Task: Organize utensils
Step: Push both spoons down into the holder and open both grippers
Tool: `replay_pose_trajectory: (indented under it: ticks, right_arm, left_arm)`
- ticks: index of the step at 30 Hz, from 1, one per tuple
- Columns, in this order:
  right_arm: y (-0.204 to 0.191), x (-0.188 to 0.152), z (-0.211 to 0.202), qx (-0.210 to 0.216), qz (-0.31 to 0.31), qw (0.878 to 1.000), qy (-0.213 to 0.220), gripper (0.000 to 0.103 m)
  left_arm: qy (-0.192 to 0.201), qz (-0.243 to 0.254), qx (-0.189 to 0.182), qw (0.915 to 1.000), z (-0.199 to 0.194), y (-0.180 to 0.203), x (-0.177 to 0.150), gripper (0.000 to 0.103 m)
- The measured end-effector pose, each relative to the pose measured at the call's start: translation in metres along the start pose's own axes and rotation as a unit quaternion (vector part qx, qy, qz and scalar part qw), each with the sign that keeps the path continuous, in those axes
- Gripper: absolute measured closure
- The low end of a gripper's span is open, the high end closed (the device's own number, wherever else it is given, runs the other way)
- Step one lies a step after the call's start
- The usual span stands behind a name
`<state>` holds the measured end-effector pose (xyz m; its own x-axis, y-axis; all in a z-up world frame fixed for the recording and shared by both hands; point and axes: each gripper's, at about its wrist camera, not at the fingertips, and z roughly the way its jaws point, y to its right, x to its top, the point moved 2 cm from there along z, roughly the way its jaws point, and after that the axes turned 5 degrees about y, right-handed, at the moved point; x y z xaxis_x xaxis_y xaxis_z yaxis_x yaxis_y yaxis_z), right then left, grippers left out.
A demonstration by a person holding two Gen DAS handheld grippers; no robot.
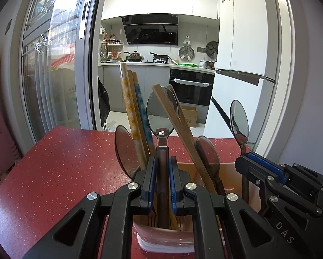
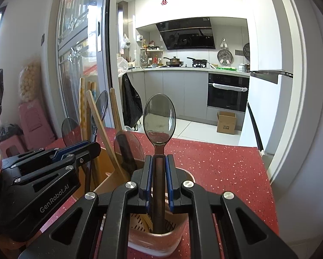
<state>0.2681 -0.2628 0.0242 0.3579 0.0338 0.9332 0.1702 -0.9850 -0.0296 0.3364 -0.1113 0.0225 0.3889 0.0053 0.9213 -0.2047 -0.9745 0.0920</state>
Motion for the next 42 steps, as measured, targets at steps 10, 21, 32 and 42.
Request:
replay_pose_trajectory:
  ticks: [10,21,32,42]
  right_arm:
    - [-0.005,-0.005,0.001,0.009,-0.002,1.0,-0.018,0.09]
    - [-0.001,0.0,0.005,0.027,0.019,0.998,-0.053,0.081]
    - [0.007,0.013,-0.019,0.029,0.049,0.998,-0.038,0.067]
    - [0.022,0.012,-0.031,0.025,0.089,0.994,-0.056,0.063]
  left_arm:
    - [-0.019,0.029,0.002,0.9994,-0.003,0.007,-0.005,0.063]
    - [-0.028,0.025,-0.003,0.9993,-0.006,0.003,-0.003,0.062]
    - [-0.025,0.024,0.004,0.9994,-0.01,0.002,-0.002,0.062]
    - [-0.027,0.02,0.006,0.9994,-0.021,-0.001,0.0,0.062]
